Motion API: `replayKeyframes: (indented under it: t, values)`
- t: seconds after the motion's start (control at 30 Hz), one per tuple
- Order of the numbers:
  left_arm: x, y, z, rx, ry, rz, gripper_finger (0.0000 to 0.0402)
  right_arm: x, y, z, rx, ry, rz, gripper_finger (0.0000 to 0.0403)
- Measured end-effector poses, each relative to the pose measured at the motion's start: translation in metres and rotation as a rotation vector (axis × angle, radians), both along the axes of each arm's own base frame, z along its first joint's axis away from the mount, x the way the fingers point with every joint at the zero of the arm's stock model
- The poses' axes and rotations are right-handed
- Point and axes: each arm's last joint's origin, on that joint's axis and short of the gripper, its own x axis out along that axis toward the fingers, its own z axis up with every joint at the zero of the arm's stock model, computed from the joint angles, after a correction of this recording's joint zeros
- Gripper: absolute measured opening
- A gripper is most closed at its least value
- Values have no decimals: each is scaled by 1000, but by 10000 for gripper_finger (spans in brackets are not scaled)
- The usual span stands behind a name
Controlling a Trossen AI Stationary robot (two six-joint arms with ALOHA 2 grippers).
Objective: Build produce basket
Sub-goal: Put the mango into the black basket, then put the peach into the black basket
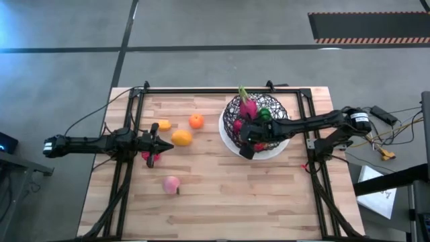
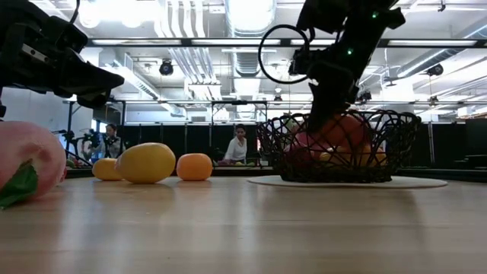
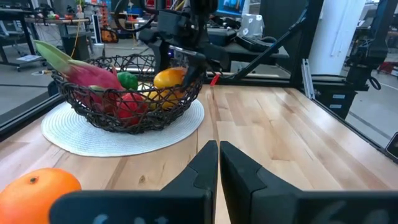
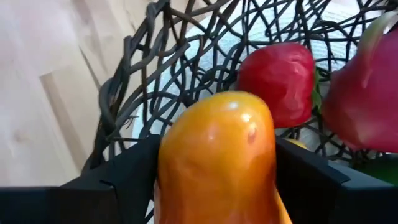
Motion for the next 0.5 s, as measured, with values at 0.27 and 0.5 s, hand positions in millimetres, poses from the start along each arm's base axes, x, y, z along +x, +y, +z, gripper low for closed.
replayKeyframes:
  t: [0.27, 0.5]
  values:
    - [0, 0, 0, 0, 2, 0, 1, 2, -2, 5, -11, -4, 1, 323]
    - [0, 0, 0, 0, 2, 0, 1, 14, 9, 43, -188, -86, -80, 319]
